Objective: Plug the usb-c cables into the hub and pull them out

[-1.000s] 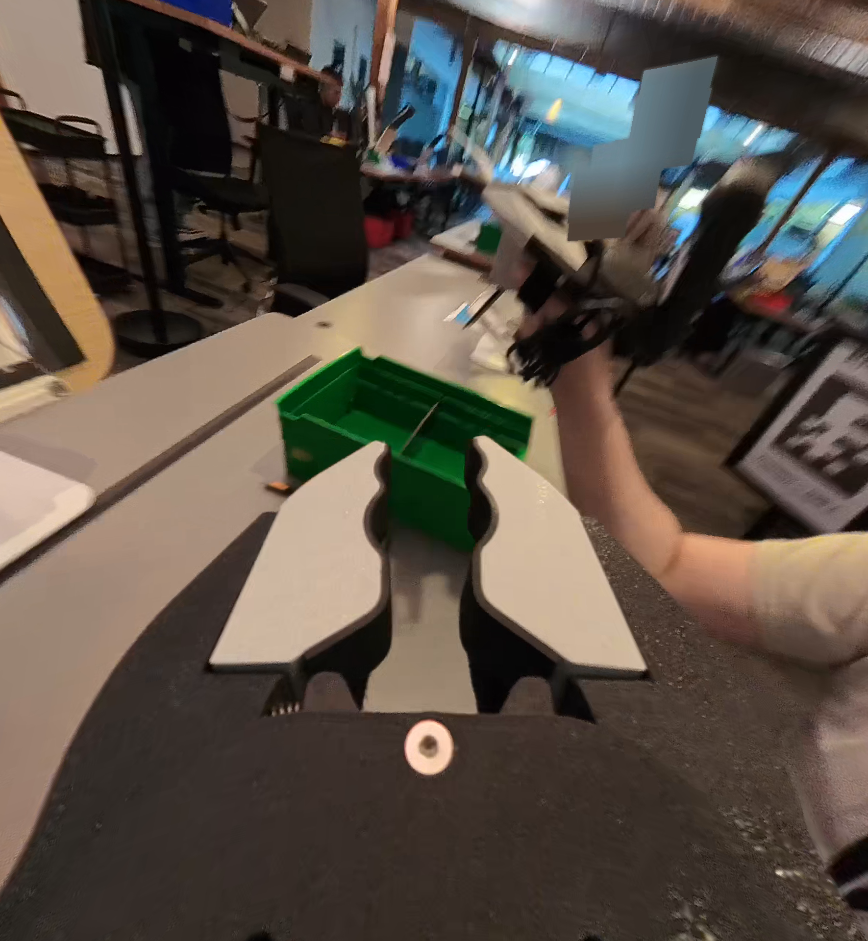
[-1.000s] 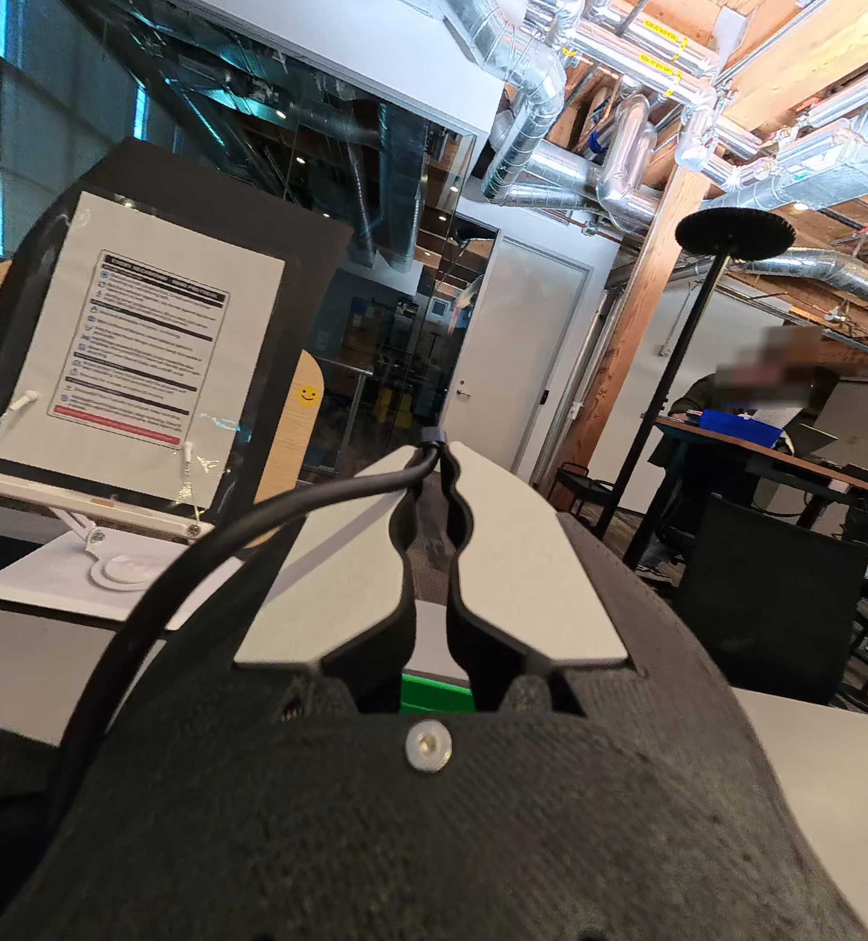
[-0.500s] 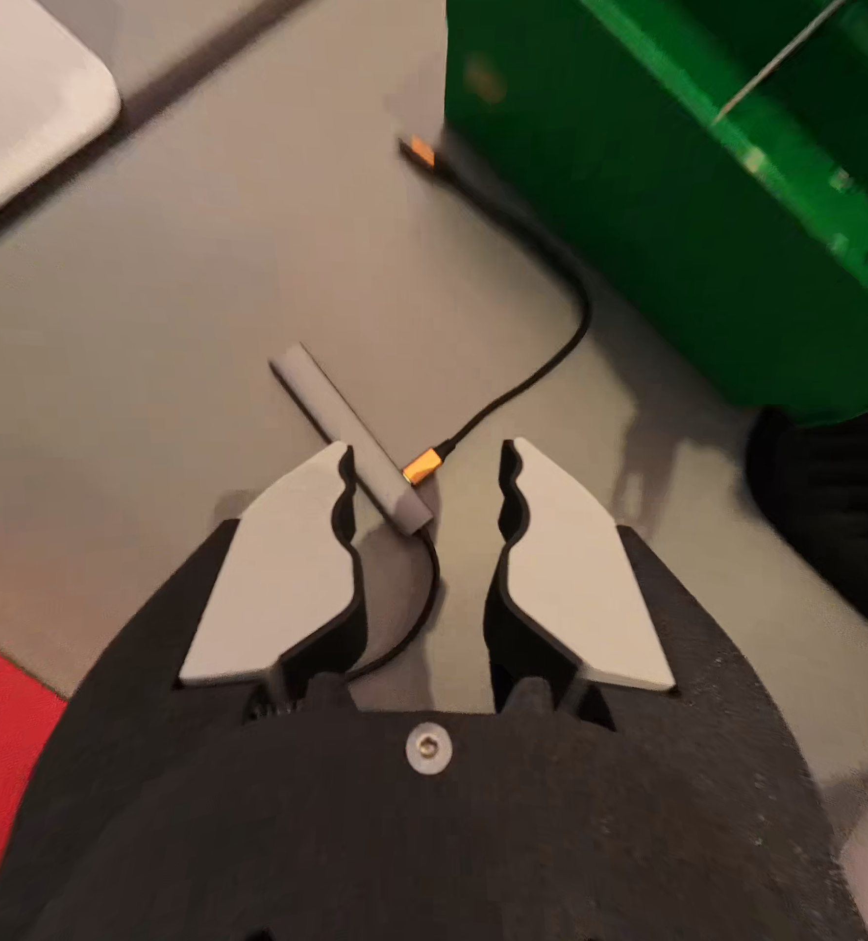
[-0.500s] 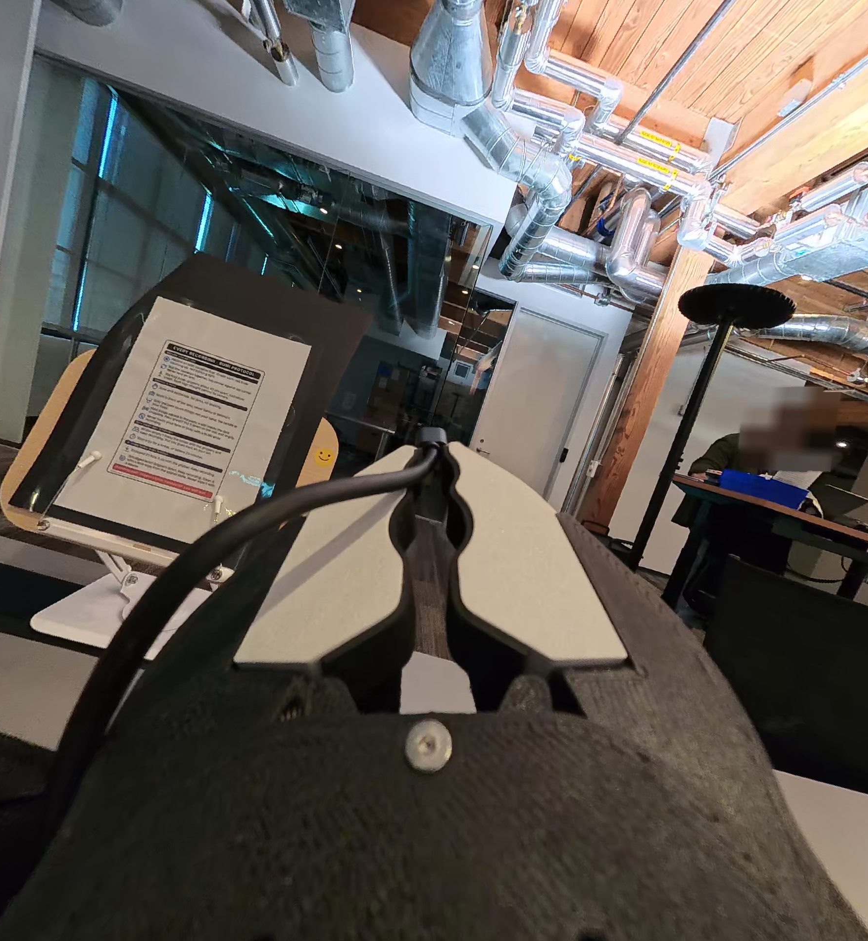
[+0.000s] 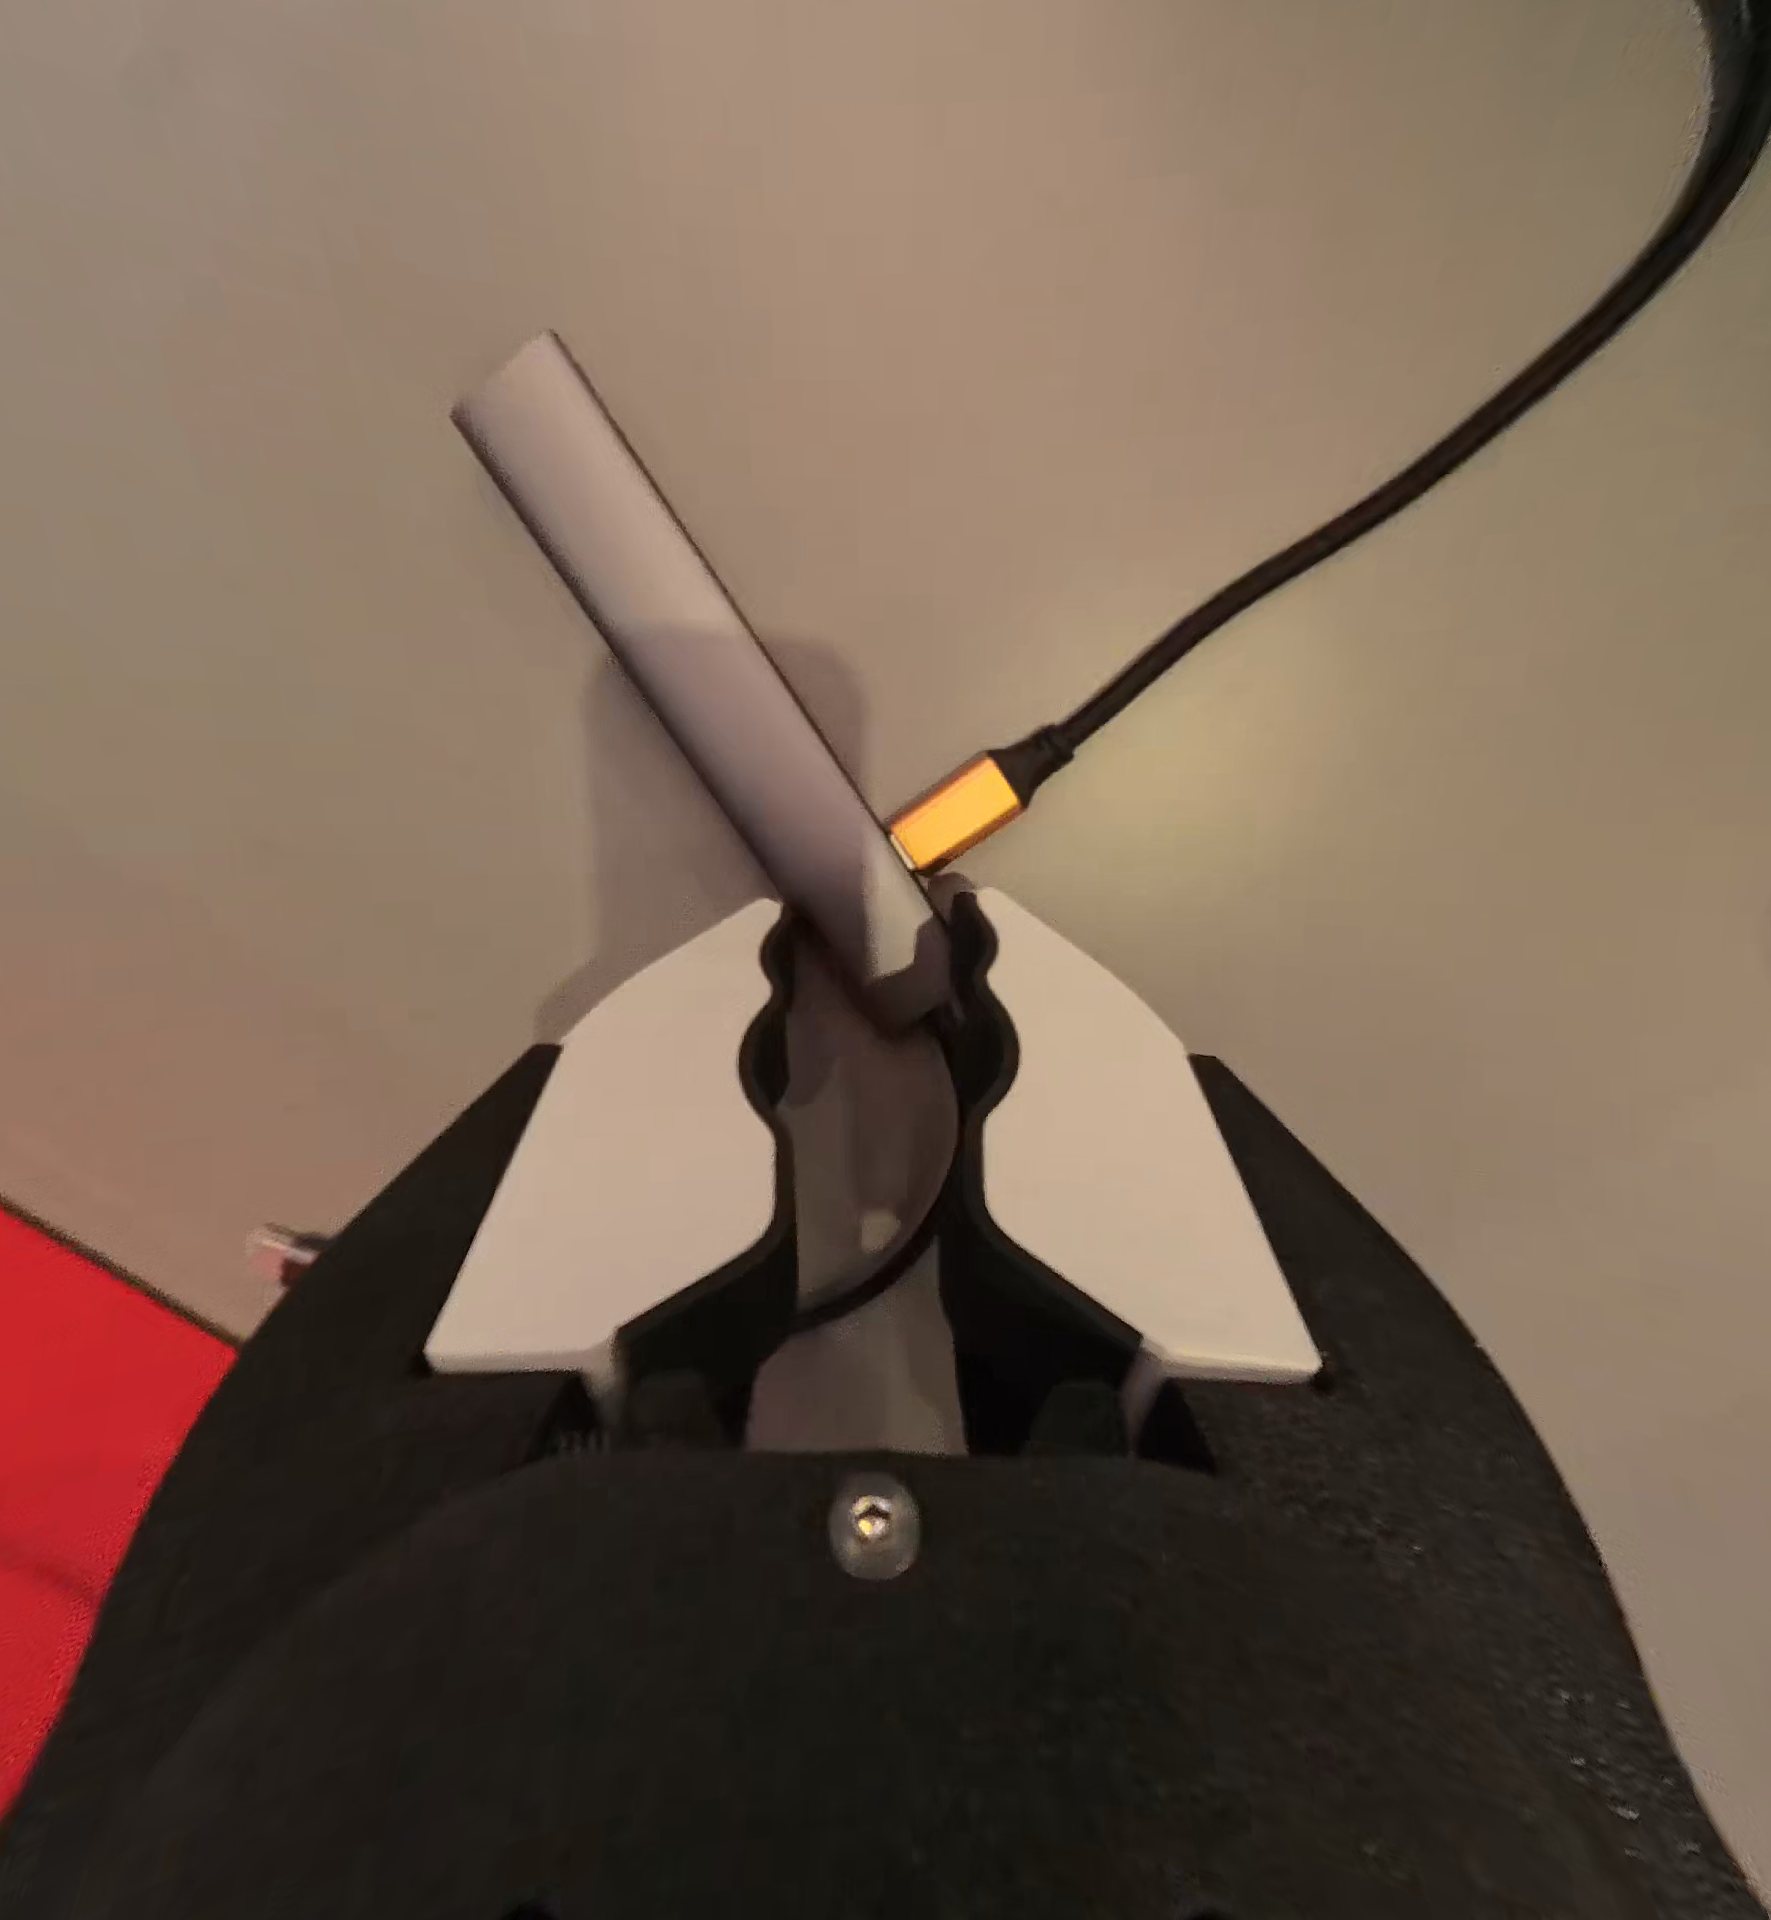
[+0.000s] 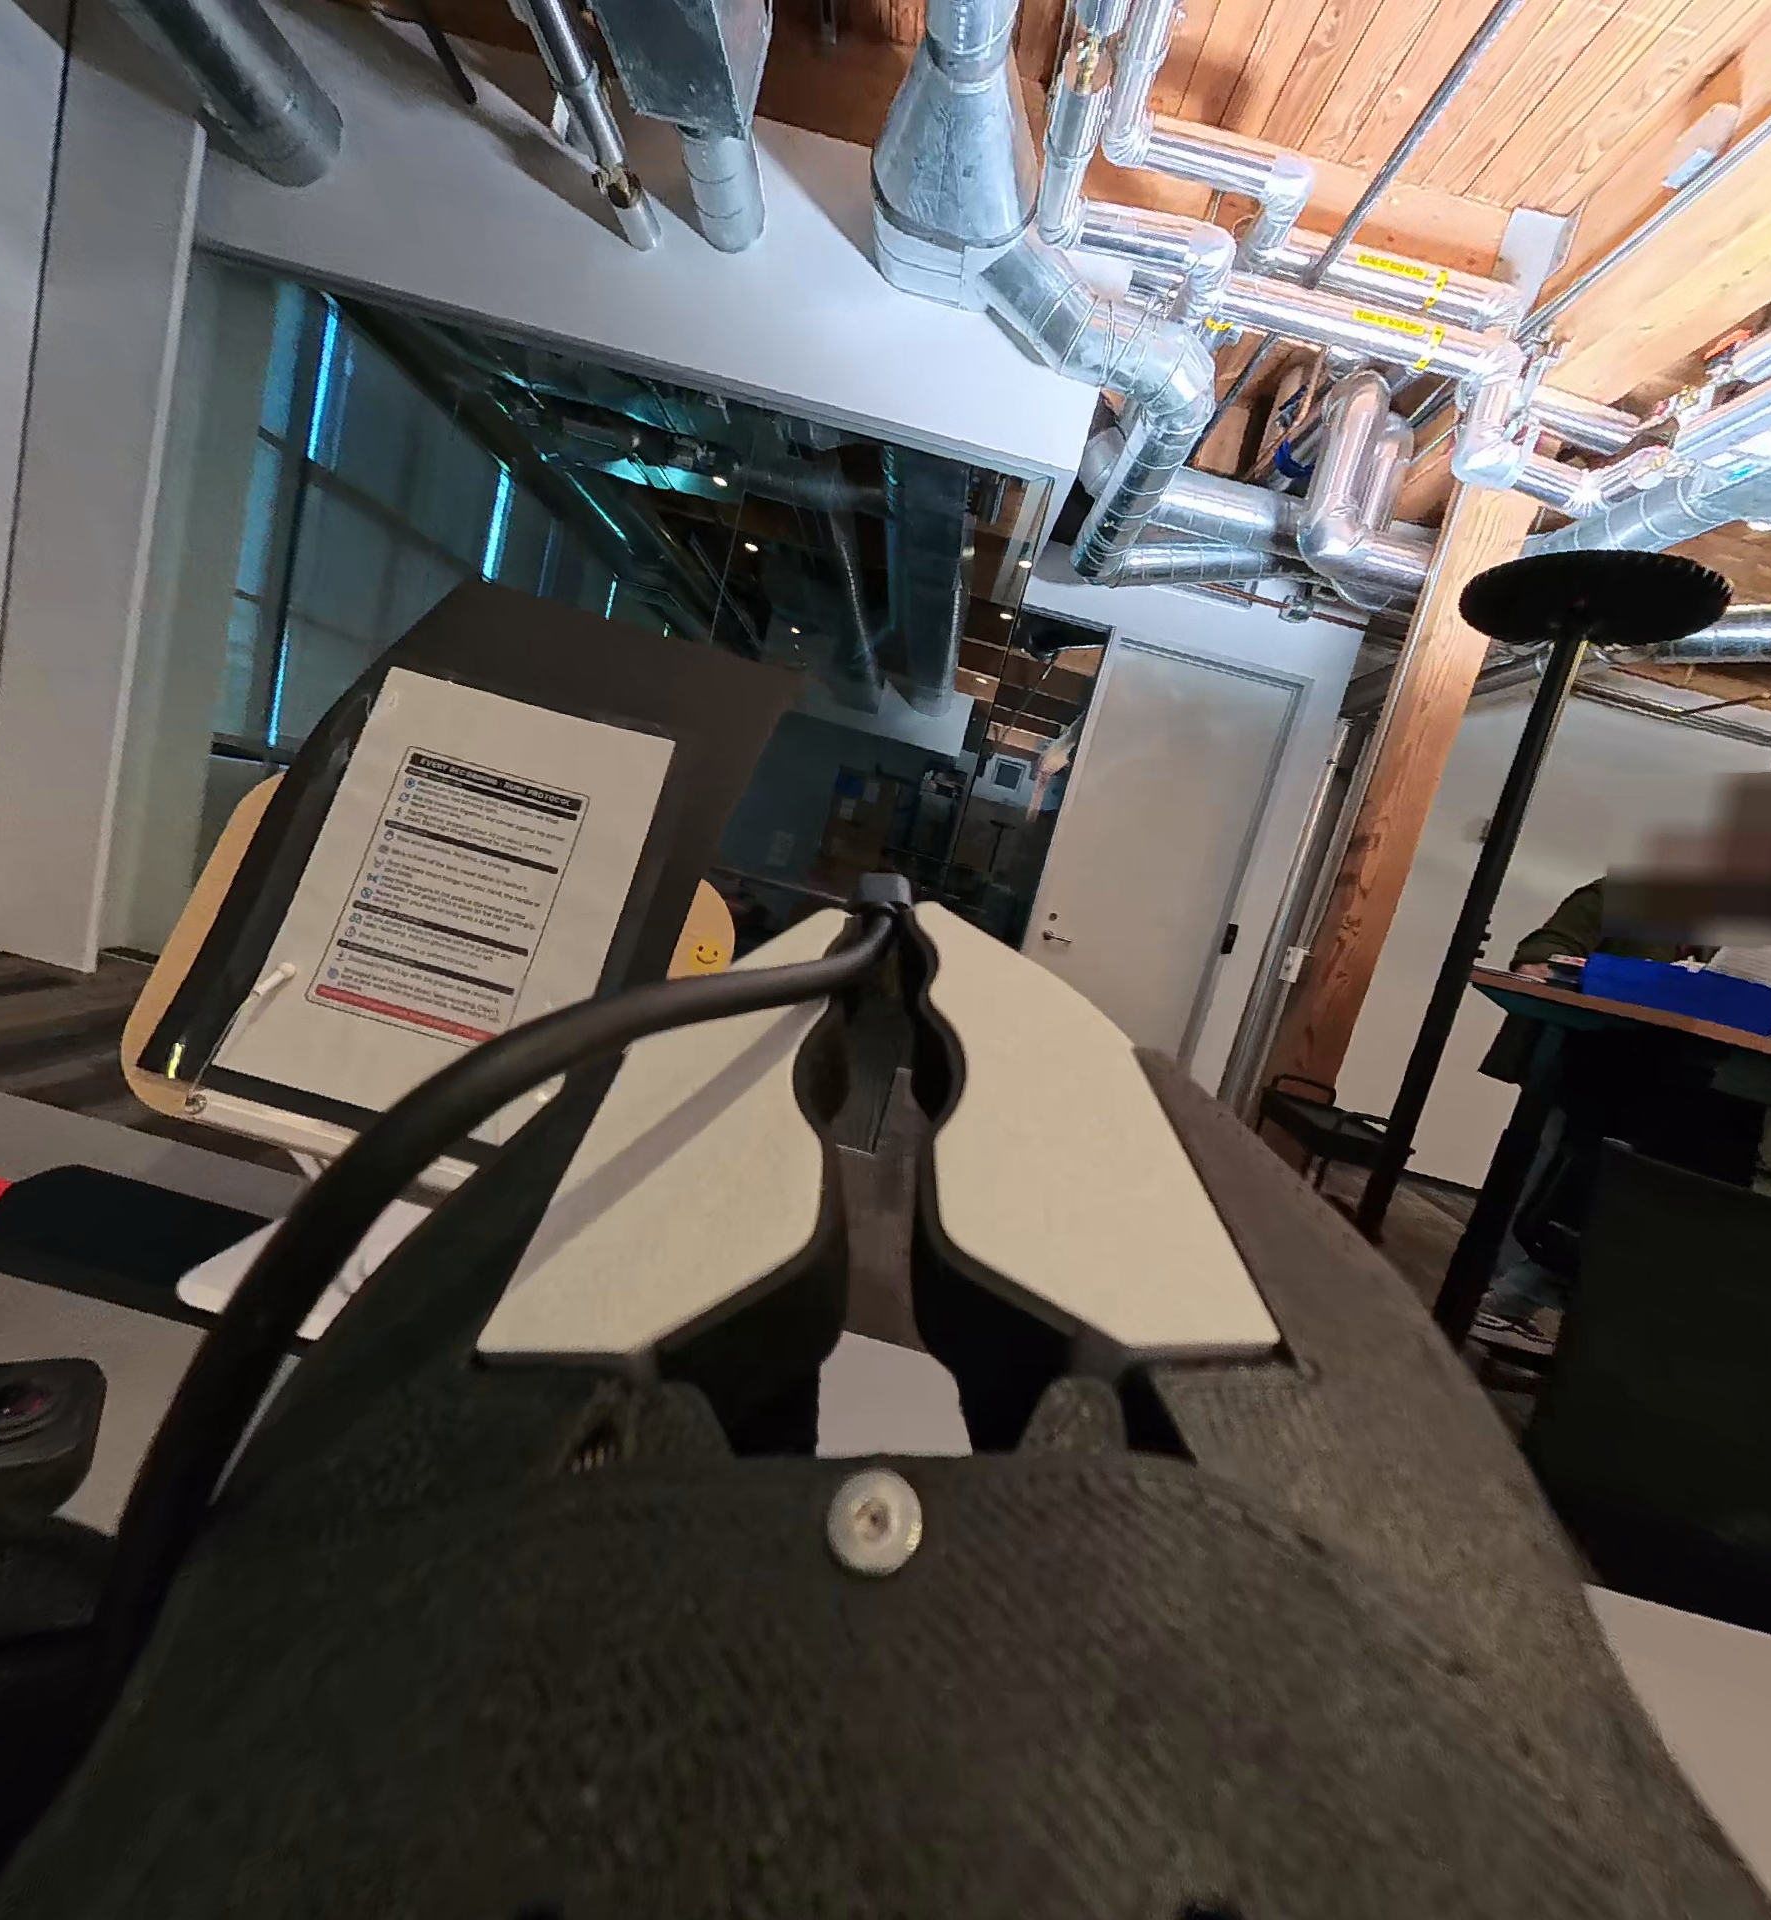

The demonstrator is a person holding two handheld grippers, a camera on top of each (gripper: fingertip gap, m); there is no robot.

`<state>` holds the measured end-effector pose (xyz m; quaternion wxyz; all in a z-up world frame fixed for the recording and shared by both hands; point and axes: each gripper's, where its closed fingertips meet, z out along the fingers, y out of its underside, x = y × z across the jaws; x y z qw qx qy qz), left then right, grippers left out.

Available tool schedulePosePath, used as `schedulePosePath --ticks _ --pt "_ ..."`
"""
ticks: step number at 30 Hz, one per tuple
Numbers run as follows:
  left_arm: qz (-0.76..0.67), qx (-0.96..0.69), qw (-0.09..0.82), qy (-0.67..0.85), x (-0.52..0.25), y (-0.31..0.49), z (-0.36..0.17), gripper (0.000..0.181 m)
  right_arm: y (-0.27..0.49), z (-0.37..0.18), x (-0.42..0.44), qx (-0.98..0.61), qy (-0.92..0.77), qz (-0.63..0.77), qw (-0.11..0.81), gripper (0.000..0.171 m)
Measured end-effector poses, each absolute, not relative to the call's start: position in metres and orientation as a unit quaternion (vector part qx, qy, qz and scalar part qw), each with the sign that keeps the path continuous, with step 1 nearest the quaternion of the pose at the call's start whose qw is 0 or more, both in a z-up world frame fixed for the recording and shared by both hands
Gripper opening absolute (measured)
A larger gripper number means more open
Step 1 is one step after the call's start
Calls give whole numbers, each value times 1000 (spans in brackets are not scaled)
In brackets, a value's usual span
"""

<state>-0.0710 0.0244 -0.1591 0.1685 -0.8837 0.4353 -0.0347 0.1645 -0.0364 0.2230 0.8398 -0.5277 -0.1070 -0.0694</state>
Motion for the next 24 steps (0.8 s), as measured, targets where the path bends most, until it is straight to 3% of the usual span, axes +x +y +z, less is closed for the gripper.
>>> schedulePosePath --ticks 1,15,24 --pt "-30 -883 165 438 -74 25 -159 27 -37 223 165 -527 -107 -63 841 7" --pt "-18 -879 157 449 -88 32 -155 24 -26 216 141 -536 -147 -69 829 7" --pt "-118 -861 231 437 -87 25 -77 22 -11 196 87 -547 -238 33 802 8"
